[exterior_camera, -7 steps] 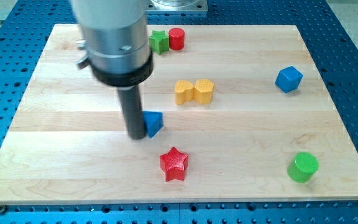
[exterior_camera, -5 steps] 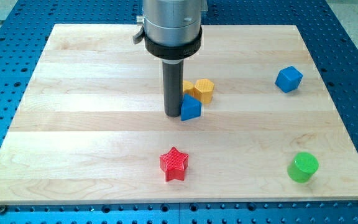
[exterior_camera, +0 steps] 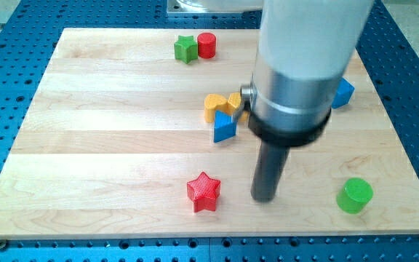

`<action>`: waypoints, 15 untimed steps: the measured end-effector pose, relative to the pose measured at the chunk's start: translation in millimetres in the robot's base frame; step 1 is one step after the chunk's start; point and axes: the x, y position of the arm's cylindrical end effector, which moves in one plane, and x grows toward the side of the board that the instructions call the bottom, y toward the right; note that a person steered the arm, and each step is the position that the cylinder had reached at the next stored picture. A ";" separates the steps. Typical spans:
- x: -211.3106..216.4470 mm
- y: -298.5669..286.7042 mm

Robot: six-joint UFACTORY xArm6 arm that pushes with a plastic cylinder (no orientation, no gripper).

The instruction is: Move the red star into the green star

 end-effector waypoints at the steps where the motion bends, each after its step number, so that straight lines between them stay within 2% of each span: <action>1: 8.4 -30.6; 2: -20.8 -66.2; 3: -28.0 -104.7; 4: -21.2 -58.4; 5: 15.5 -82.6; 6: 18.9 -127.6; 8: -75.6 -151.2; 10: -223.1 -221.4; 11: -230.9 -225.1; 12: -192.1 -238.6; 13: -200.0 -281.9; 15: -261.8 -257.6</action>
